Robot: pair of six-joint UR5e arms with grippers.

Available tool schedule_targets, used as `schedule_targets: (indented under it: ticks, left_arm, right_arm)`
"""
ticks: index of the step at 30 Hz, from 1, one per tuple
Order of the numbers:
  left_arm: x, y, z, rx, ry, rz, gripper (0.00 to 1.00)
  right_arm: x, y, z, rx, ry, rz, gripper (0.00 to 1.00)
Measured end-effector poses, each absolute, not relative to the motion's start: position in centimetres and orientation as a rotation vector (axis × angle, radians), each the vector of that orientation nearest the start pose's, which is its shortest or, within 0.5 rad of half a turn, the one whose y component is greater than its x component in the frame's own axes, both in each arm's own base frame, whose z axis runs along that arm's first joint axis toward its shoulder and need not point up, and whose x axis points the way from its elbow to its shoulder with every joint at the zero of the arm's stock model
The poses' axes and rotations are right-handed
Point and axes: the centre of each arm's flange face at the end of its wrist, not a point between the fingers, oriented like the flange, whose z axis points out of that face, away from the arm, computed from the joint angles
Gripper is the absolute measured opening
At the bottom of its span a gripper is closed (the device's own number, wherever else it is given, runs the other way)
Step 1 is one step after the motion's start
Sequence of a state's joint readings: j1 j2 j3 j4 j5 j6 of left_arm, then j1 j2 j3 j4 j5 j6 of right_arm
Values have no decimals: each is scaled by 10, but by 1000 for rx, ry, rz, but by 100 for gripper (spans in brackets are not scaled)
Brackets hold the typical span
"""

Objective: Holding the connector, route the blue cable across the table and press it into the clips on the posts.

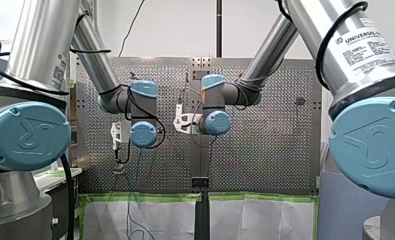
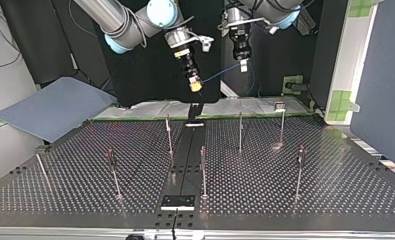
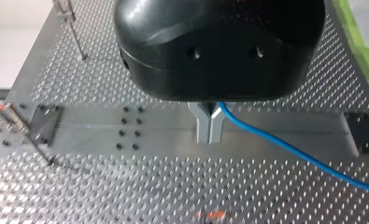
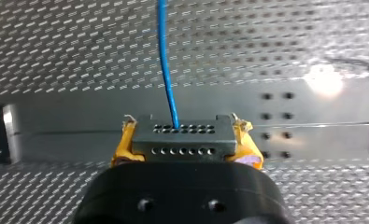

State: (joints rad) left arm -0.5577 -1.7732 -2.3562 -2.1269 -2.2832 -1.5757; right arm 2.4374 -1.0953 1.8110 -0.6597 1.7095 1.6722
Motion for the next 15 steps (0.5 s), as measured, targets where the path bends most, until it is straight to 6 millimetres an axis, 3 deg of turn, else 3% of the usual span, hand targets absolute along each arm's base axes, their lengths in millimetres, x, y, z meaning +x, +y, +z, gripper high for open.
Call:
schedule_targets:
  ticks: [8,15]
  left_arm:
    - [291,-235,175,-216,1539,197,0]
    - [305,-219,199,-240,1525,209,0]
  right_arm:
    - [529,-304,242,1685,-891,1817,0]
    - [543,-311,244,1732,-863,1797,0]
